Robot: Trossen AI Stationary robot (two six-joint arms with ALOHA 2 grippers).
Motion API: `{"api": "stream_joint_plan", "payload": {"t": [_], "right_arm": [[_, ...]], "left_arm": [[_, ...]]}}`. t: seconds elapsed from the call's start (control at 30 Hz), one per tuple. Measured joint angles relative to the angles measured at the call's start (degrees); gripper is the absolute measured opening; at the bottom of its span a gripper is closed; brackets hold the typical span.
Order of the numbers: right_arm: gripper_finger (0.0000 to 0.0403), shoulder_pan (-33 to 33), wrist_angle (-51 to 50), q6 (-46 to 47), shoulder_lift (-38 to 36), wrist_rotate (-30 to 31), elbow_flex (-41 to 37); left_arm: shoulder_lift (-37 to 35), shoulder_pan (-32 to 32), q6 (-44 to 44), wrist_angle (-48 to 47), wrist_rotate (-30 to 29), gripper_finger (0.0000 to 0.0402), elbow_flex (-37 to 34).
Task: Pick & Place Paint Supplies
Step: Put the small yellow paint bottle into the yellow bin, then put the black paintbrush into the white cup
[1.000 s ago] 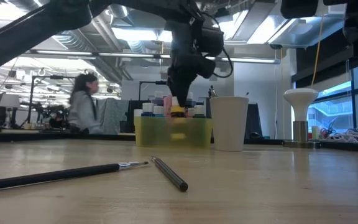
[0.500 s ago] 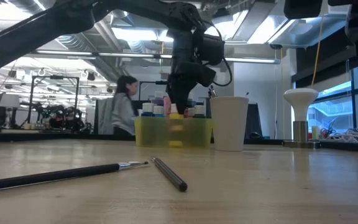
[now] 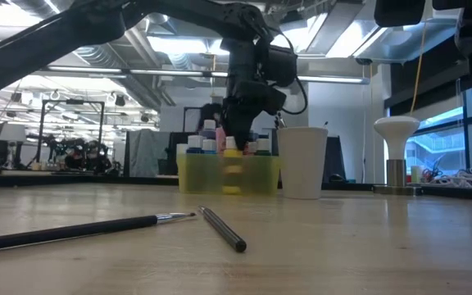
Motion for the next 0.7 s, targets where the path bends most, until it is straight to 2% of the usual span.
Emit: {"api": "stream_joint_plan", "payload": {"t": [0.33,0.7], "right_arm": [[0.0112,0.0,-0.3,0.0,0.0,0.0,0.0],[0.0112,0.0,-0.6,-0.4,0.0,-0.1,0.0]], "left_arm": [[-0.1,-0.1,0.4,-0.1,-0.2,0.0221,1.7],[-2.9,-0.3,-0.5,-3.7,-2.2,0.0223,1.9]]}}
